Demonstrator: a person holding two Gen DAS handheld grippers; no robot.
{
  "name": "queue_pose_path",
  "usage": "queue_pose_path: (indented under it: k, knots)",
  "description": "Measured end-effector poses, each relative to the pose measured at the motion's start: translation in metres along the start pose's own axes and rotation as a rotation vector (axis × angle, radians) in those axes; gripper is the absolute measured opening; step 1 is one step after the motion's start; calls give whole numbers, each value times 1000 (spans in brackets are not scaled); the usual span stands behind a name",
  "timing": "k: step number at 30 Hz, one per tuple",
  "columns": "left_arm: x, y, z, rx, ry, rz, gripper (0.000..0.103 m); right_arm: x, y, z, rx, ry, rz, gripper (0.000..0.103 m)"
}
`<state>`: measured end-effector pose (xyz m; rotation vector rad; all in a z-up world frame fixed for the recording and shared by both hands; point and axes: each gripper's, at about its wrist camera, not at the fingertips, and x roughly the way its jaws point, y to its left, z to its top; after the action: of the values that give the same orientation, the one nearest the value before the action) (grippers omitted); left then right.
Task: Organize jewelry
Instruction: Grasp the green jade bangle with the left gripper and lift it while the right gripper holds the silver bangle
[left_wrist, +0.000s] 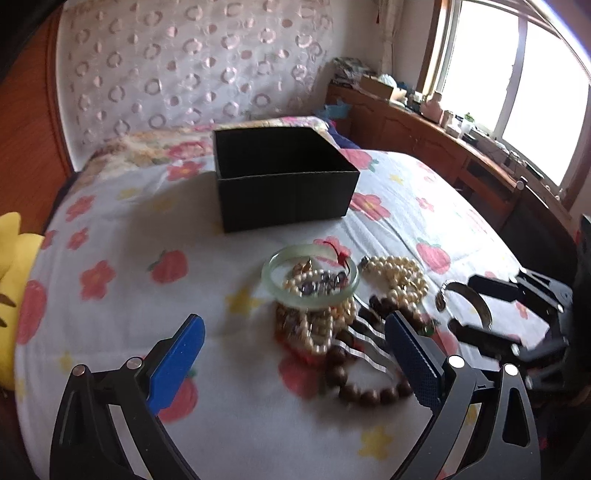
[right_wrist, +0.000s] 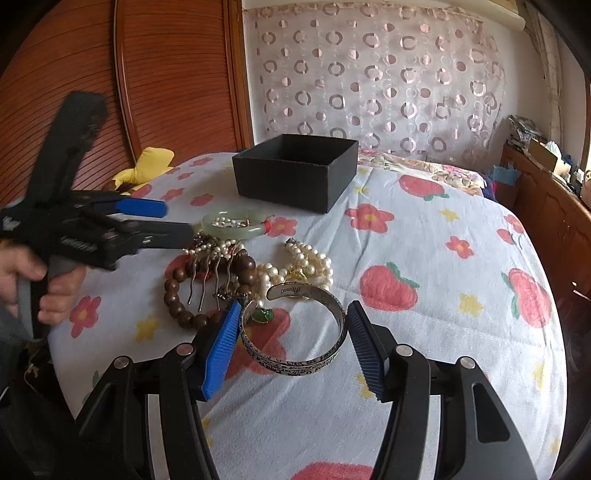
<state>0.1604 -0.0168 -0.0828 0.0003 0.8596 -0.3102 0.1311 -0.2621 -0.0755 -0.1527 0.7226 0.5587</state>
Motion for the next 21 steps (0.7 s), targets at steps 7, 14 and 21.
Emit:
queue_pose_path:
  k: [7, 14, 21]
  knots:
    - [31, 0, 23, 16, 82, -47, 94, -2, -2, -1, 15, -2, 8, 62]
    - [52, -5, 36, 34, 145, -79, 87, 0, 0, 0, 12, 0, 8, 62]
    - [59, -9, 41, 64, 154, -52, 69, 0, 0, -1, 2, 3, 2, 62]
